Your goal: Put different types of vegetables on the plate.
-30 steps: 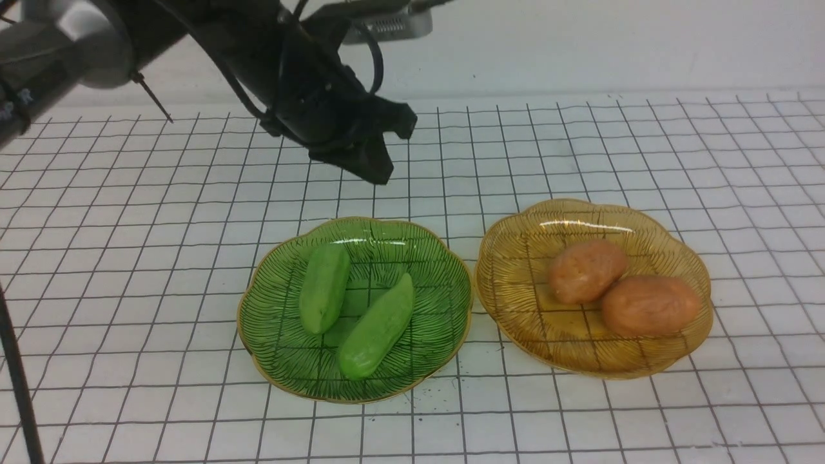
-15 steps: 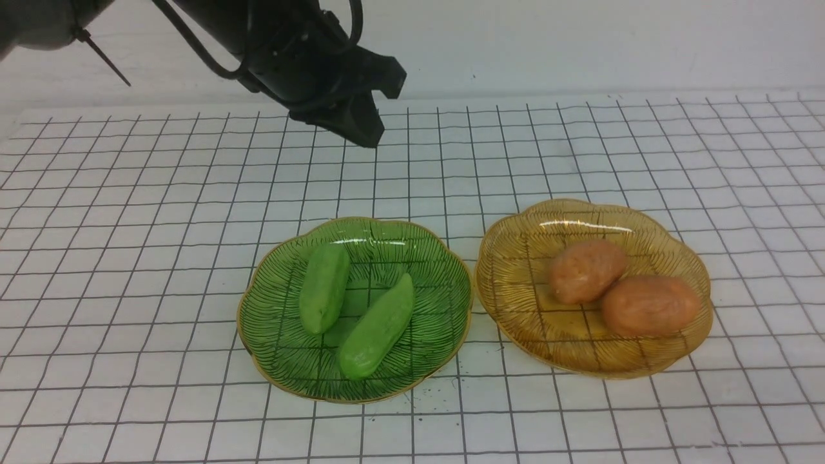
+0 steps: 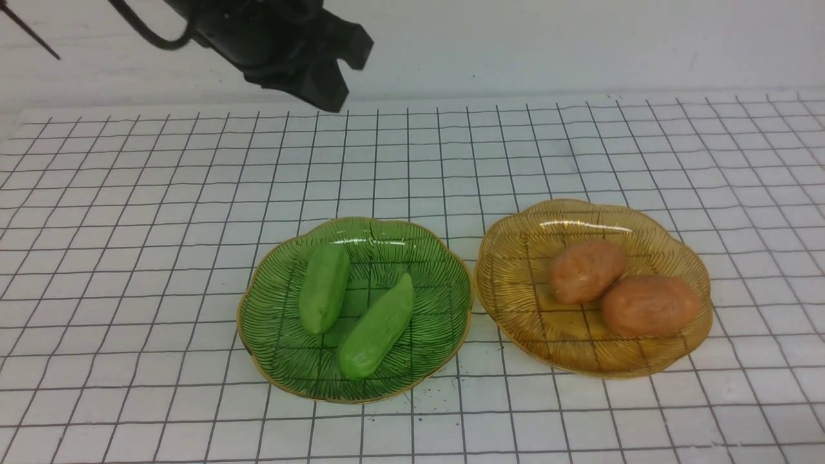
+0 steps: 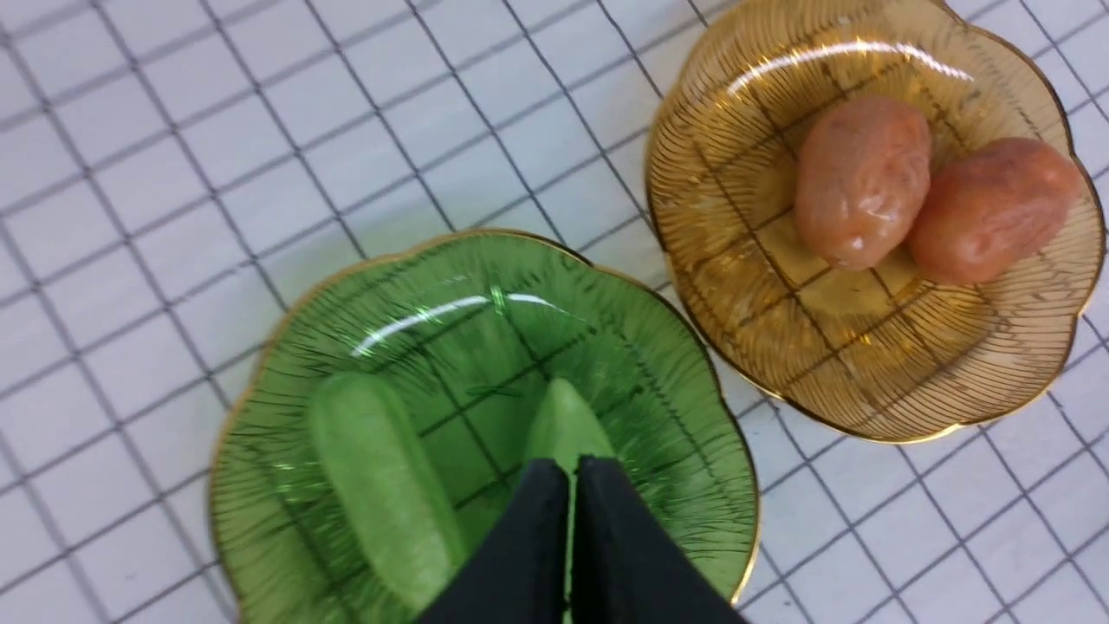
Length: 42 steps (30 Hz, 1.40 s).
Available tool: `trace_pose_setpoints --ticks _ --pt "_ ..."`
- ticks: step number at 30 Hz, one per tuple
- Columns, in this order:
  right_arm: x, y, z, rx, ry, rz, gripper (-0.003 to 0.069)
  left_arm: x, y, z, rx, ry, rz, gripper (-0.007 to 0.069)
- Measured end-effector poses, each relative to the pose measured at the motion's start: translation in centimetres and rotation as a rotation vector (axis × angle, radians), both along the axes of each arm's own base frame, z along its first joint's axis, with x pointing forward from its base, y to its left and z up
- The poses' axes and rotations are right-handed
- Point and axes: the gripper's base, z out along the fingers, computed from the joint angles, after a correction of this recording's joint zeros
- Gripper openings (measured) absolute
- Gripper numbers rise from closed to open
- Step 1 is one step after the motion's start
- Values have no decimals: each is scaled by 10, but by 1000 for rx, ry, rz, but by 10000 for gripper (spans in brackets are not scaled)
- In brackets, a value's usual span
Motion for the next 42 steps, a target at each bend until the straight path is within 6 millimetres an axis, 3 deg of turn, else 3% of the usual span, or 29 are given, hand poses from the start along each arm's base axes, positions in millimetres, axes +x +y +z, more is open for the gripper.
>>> trace_pose_setpoints --ticks 5,8,15,19,26,27,32,33,37,38,42 --pt "0 0 0 0 0 -9 -14 -30 13 33 2 -95 11 -8" --pt "0 0 0 0 0 -9 -14 -64 24 47 -9 -130 12 -8" --pt "0 0 0 0 0 -9 -15 -126 49 49 24 -156 26 -8" --pt "0 0 0 0 0 -9 -15 -183 70 36 30 -182 39 -8" --pt "0 0 0 0 0 -9 -15 -249 91 5 -109 -426 82 -8" --pt "0 0 0 0 0 -9 -15 -254 92 -8 -152 -455 95 -8" --pt "0 0 0 0 0 -9 -15 -267 94 -37 -270 -541 128 -8" --pt "0 0 0 0 0 -9 -15 -269 94 -51 -293 -539 138 -8" --pt "0 0 0 0 0 -9 -15 -270 94 -75 -291 -498 146 -8" --pt "0 0 0 0 0 -9 -15 -268 93 -91 -274 -451 149 -8" --pt "0 0 0 0 0 -9 -15 -265 93 -118 -242 -374 153 -8"
